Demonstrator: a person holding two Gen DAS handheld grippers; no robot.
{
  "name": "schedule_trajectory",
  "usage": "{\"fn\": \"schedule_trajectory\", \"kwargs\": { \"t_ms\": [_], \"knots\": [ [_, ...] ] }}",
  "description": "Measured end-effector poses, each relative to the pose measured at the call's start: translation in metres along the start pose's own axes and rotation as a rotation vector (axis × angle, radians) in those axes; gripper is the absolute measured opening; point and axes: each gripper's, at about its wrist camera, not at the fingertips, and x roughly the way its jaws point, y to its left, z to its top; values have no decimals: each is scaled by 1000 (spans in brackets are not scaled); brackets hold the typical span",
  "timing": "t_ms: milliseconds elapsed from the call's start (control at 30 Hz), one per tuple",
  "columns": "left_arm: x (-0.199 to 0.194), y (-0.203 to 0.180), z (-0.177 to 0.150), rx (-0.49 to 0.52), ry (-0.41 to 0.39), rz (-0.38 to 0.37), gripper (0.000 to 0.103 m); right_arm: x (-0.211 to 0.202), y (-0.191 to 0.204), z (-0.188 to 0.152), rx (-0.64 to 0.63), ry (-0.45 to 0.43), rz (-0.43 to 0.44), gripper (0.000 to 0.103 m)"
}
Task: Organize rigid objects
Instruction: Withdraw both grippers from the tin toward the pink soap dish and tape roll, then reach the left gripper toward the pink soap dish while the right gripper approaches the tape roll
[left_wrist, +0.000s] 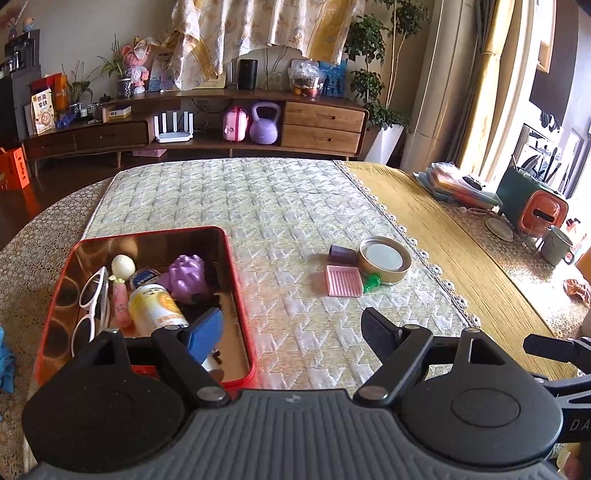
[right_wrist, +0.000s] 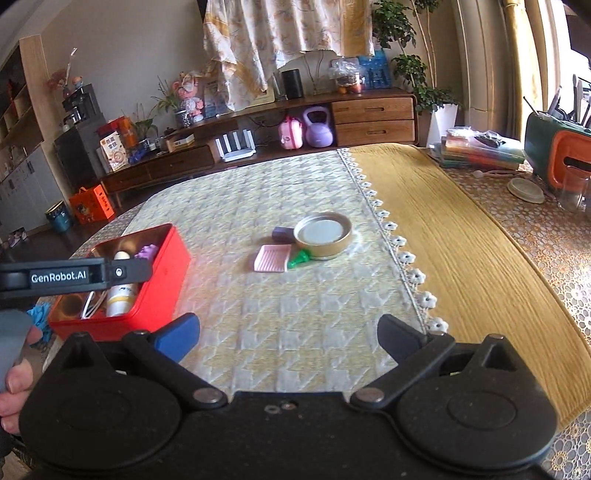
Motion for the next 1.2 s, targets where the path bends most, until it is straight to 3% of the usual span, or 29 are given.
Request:
{"fn": "schedule_trajectory", "kwargs": {
  "t_ms": [267, 633, 833, 1200],
  "knots": [
    [41, -31, 0, 31, 22, 22, 82, 28, -33, 14, 24, 8, -45, 103],
    [106, -54, 10, 47, 52, 61, 82, 84, -57, 61, 31, 47, -36, 103],
    [133, -57, 14, 40, 70, 67, 82, 121, -52, 80, 22, 97, -15, 103],
    [164, -56, 16, 9, 98, 69, 82, 171, -27, 83, -34, 169, -25, 102]
  ]
}}
